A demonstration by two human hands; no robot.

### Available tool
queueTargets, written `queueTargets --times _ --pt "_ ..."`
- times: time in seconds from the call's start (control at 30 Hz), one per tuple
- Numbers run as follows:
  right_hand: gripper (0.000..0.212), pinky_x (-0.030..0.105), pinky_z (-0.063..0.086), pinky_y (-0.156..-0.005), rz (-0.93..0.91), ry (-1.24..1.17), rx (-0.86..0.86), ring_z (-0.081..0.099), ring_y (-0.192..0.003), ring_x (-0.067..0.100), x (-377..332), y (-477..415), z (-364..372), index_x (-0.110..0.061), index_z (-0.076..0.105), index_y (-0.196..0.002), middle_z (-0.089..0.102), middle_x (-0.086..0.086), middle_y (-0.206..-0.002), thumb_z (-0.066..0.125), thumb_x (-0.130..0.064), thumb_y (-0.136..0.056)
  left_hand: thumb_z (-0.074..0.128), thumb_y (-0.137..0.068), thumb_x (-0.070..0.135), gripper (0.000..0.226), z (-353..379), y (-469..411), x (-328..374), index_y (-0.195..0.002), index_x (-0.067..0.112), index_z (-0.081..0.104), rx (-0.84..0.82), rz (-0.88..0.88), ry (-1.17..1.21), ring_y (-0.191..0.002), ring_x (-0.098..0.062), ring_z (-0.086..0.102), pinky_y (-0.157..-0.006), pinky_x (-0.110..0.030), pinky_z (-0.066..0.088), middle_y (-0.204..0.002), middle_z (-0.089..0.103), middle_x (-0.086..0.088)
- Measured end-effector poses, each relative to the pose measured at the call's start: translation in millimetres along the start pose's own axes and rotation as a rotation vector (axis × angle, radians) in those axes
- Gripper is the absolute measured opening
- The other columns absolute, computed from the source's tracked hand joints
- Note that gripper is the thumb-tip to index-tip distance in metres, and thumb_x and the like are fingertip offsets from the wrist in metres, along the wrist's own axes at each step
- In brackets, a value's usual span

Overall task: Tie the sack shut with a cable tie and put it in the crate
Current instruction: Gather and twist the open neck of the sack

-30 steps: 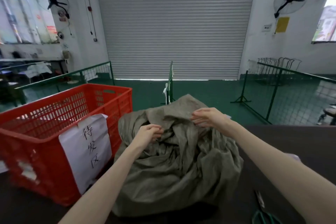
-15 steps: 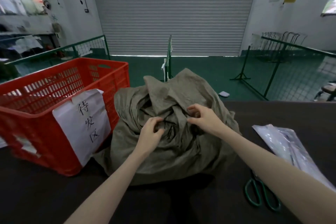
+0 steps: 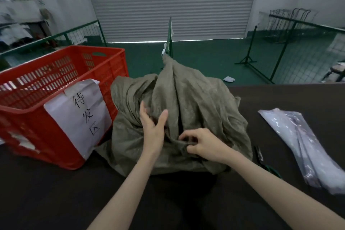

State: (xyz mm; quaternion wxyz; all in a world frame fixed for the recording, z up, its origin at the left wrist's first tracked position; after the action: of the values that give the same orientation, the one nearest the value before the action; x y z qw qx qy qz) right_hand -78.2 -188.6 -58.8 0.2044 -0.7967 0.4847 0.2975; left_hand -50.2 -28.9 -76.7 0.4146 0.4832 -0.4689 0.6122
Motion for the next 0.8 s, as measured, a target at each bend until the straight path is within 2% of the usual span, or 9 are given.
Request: queueTargets --times 0.1,0.2,0.3,0.4,0.47,0.53,0.63,0.73,0.8 --pt "0.023 0.015 0.037 -0.054 0.004 -0.041 -0.105 0.048 -0.052 0.002 -5 12 10 -0.019 0.071 -0.092 0.057 -0.004 -0.060 0.062 -0.007 -0.074 0.067 -0.083 0.035 0.093 5 2 12 -0.149 0.032 0.002 0.005 -0.032 -0.094 -0.141 -0.009 0.019 -0.115 -0.031 0.021 -0.155 0.014 -0.003" --pt "0.019 0.013 0.036 -0.052 0.033 -0.026 -0.196 0.048 -0.049 0.001 -6 22 17 -0.017 0.070 -0.089 0.054 -0.006 -0.058 0.063 -0.007 -0.075 0.074 -0.079 0.020 0.100 6 8 11 -0.150 0.026 0.003 -0.035 0.012 -0.265 -0.126 -0.003 0.023 -0.106 -0.020 0.019 -0.139 0.016 0.007" --pt "0.020 0.015 0.037 -0.054 0.035 0.043 -0.291 0.048 -0.053 0.002 -5 31 23 -0.018 0.070 -0.095 0.052 -0.010 -0.061 0.064 -0.013 -0.077 0.068 -0.083 0.008 0.088 3 15 4 -0.150 0.026 0.013 -0.174 0.076 -0.360 -0.126 0.001 0.029 -0.109 -0.021 0.023 -0.137 0.026 0.008" --pt "0.018 0.014 0.041 -0.059 0.006 0.028 -0.323 0.053 -0.059 0.001 -7 39 25 -0.020 0.068 -0.099 0.058 -0.013 -0.066 0.066 -0.020 -0.082 0.061 -0.085 0.000 0.074 -1 26 -1 -0.147 0.023 0.026 -0.249 0.150 -0.434 -0.112 0.022 0.037 -0.099 -0.003 0.027 -0.134 0.035 0.004" --pt "0.016 0.017 0.047 -0.066 -0.017 -0.016 -0.291 0.058 -0.067 0.001 -11 43 21 -0.022 0.067 -0.099 0.063 -0.012 -0.074 0.065 -0.023 -0.084 0.057 -0.084 -0.008 0.071 -3 33 -2 -0.143 0.024 0.033 -0.273 0.190 -0.432 -0.113 0.023 0.038 -0.095 0.003 0.028 -0.131 0.039 -0.001" --pt "0.013 0.018 0.049 -0.069 -0.054 -0.059 -0.215 0.061 -0.072 0.001 -16 47 13 -0.020 0.068 -0.098 0.067 -0.010 -0.080 0.065 -0.020 -0.084 0.056 -0.082 -0.011 0.070 -7 40 -4 -0.137 0.027 0.038 -0.301 0.233 -0.443 -0.116 0.016 0.041 -0.099 -0.001 0.029 -0.128 0.042 -0.004" --pt "0.006 0.009 0.043 -0.065 -0.122 -0.097 -0.086 0.061 -0.071 -0.003 -27 52 -1 -0.017 0.069 -0.089 0.064 -0.015 -0.075 0.067 -0.014 -0.085 0.056 -0.079 -0.013 0.065 -11 51 -8 -0.131 0.025 0.047 -0.345 0.268 -0.441 -0.115 0.008 0.046 -0.100 -0.007 0.033 -0.122 0.047 -0.006" --pt "0.007 0.010 0.041 -0.063 -0.196 -0.132 0.073 0.059 -0.067 0.001 -33 53 -11 -0.016 0.068 -0.081 0.064 -0.009 -0.071 0.068 -0.010 -0.084 0.052 -0.075 -0.015 0.064 -13 62 -9 -0.123 0.027 0.052 -0.379 0.247 -0.433 -0.114 0.003 0.048 -0.100 -0.009 0.034 -0.117 0.051 -0.003" --pt "0.007 0.012 0.043 -0.064 -0.242 -0.159 0.209 0.061 -0.070 0.004 -35 52 -15 -0.012 0.068 -0.082 0.066 -0.004 -0.075 0.067 -0.005 -0.082 0.049 -0.071 -0.012 0.060 -12 69 -11 -0.116 0.028 0.058 -0.430 0.214 -0.455 -0.111 -0.001 0.051 -0.098 -0.012 0.037 -0.112 0.052 0.001"
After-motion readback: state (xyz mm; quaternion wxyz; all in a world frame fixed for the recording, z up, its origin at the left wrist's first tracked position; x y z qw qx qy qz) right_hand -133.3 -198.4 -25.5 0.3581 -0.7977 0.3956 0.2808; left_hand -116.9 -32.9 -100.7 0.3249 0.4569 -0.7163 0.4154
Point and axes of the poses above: each hand's wrist, its own y-axis away from the middle knuckle, its own z-axis out of the palm, x = y × z, the point moved 3 cm from there along -y, towards the middle knuckle
